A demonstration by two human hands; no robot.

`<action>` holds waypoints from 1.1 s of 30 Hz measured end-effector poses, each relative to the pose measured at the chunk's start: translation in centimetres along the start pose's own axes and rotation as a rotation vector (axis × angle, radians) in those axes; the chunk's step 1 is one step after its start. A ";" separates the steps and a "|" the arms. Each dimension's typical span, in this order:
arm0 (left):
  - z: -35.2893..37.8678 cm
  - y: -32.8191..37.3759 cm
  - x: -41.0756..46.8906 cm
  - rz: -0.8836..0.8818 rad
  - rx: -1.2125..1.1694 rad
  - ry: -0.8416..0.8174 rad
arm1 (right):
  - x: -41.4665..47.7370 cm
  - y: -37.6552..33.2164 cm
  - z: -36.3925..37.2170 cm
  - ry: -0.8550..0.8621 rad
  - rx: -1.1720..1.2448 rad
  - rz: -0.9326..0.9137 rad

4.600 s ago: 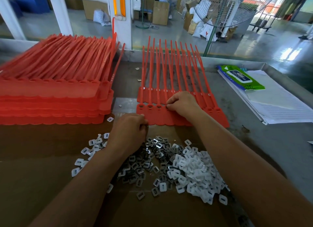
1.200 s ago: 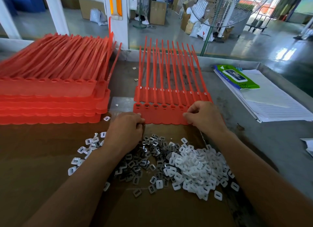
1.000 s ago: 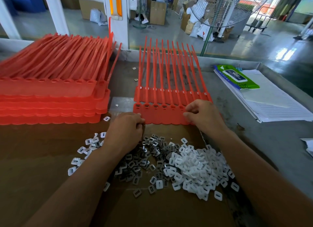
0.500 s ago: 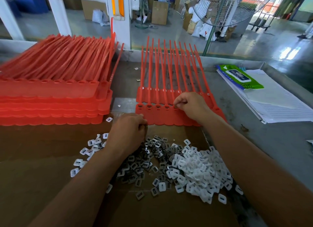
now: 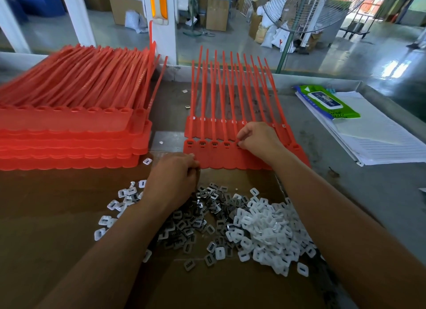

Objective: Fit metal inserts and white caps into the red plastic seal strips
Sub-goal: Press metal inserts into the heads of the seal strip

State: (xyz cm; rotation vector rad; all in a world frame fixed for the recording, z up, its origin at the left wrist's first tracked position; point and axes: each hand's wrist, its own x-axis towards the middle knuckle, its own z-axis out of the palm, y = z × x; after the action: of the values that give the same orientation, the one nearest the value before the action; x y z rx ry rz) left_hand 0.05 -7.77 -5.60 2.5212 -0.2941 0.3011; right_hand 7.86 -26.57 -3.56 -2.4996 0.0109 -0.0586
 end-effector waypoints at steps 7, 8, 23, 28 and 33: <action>-0.1 -0.1 -0.1 0.012 0.008 0.009 | 0.1 0.2 0.3 0.023 0.023 0.026; -0.1 -0.1 -0.1 0.014 0.009 0.008 | 0.1 0.3 0.3 0.020 0.036 0.025; 0.0 -0.1 0.0 0.001 0.007 -0.012 | -4.2 -0.3 -1.8 -0.084 0.039 -0.194; 0.2 -0.3 0.0 -0.014 -0.007 -0.001 | -7.0 -1.6 -2.0 -0.312 0.006 -0.280; 0.3 -0.3 0.1 -0.013 -0.007 0.007 | -8.0 -2.4 -1.2 -0.358 -0.082 -0.318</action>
State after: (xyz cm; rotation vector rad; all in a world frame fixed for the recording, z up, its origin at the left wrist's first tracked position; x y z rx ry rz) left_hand 0.23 -7.73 -6.00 2.5141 -0.2758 0.3031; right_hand -0.19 -25.14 -1.50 -2.5357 -0.5416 0.2622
